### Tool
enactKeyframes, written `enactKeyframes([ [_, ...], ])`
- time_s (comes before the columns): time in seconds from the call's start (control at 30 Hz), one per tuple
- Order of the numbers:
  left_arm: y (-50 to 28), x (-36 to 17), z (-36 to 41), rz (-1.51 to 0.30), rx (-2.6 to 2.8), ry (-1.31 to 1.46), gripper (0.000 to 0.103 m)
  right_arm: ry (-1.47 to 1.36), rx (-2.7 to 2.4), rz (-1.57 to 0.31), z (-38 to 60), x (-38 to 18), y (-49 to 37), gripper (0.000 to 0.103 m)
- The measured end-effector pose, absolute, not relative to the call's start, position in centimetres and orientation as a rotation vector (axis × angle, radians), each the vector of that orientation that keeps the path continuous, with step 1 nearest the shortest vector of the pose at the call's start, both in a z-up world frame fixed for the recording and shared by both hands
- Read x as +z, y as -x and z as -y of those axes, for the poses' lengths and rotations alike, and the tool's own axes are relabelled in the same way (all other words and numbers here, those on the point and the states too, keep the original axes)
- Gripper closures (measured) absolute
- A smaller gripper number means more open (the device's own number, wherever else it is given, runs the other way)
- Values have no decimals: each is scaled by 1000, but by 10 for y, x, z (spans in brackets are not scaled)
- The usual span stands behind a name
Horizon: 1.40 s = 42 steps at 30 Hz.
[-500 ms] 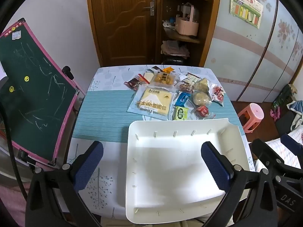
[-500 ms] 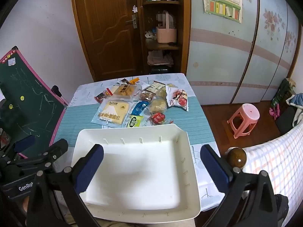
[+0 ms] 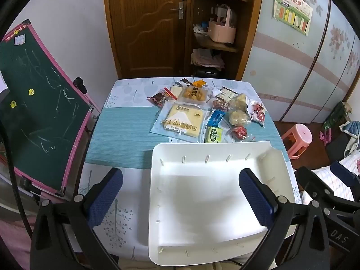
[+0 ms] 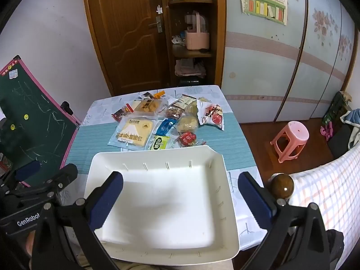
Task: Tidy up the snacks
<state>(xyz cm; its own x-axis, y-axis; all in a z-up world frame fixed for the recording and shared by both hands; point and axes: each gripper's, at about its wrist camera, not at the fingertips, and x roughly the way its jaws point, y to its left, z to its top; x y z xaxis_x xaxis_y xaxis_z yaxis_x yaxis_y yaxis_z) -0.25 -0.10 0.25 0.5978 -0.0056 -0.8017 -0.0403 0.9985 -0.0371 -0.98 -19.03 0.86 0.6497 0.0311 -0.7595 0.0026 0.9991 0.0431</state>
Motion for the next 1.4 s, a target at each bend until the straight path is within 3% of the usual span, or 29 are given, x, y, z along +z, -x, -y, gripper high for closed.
enactKeyframes([
  [0.87, -5, -9, -1, -970, -10, 88, 1, -48, 12, -873, 198, -3, 11, 1],
  [1.4, -8, 21, -10, -824, 13, 42, 1, -3, -13, -841, 198, 3, 5, 1],
])
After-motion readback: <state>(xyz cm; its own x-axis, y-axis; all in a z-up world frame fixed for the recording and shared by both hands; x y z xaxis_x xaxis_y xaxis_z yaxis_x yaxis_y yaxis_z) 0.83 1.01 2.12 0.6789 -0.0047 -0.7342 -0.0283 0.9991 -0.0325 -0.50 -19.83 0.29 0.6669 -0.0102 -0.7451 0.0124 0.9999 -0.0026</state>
